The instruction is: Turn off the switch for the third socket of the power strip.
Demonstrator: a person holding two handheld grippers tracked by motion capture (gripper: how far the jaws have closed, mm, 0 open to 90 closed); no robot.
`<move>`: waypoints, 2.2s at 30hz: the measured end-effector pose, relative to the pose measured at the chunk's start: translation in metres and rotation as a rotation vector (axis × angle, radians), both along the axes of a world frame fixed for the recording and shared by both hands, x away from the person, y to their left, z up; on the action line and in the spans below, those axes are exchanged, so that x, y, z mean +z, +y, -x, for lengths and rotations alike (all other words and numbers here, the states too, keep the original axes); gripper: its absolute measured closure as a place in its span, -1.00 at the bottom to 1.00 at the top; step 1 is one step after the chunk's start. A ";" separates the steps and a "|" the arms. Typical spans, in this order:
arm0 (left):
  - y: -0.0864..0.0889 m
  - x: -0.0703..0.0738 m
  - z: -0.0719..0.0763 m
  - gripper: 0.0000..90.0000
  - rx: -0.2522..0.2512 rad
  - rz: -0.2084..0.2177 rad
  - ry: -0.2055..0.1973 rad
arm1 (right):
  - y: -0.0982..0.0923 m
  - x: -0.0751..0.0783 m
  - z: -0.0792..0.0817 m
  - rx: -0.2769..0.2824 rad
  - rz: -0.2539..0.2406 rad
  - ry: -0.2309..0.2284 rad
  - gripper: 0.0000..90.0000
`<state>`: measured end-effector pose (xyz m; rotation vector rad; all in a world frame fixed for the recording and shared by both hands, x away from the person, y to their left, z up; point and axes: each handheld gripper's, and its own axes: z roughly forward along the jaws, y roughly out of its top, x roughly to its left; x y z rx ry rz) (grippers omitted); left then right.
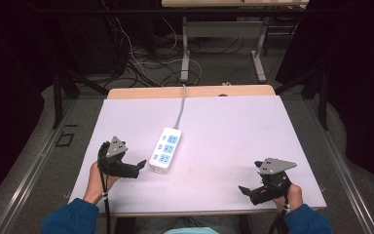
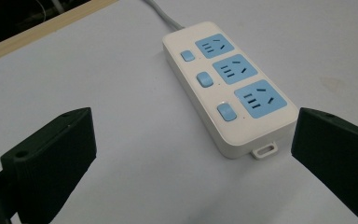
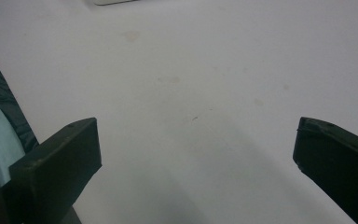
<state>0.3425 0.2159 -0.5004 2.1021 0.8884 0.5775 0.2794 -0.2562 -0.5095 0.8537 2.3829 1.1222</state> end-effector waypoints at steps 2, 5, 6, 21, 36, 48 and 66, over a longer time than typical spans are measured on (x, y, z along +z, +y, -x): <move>-0.002 -0.001 -0.003 -1.00 -0.004 -0.010 0.011 | -0.001 0.000 0.000 0.009 0.004 -0.003 -0.99; -0.004 -0.002 -0.006 -1.00 -0.003 0.000 0.013 | -0.001 0.000 -0.001 0.010 0.006 -0.002 -0.99; -0.005 -0.002 -0.007 -1.00 -0.004 -0.004 0.015 | -0.001 0.000 -0.001 0.009 0.005 0.001 -0.99; -0.019 -0.002 -0.021 -1.00 -0.014 -0.003 0.023 | -0.001 0.001 0.000 0.009 0.004 -0.003 -0.99; -0.029 -0.005 -0.029 -0.68 -0.034 -0.003 0.051 | -0.001 0.000 -0.001 0.007 0.003 0.002 -0.98; -0.035 -0.009 -0.030 0.60 -0.106 0.054 0.088 | -0.001 0.000 0.000 0.007 0.002 0.009 -0.98; -0.039 -0.024 -0.032 1.00 -0.139 0.027 0.129 | -0.001 0.000 -0.001 0.010 0.005 0.007 -0.98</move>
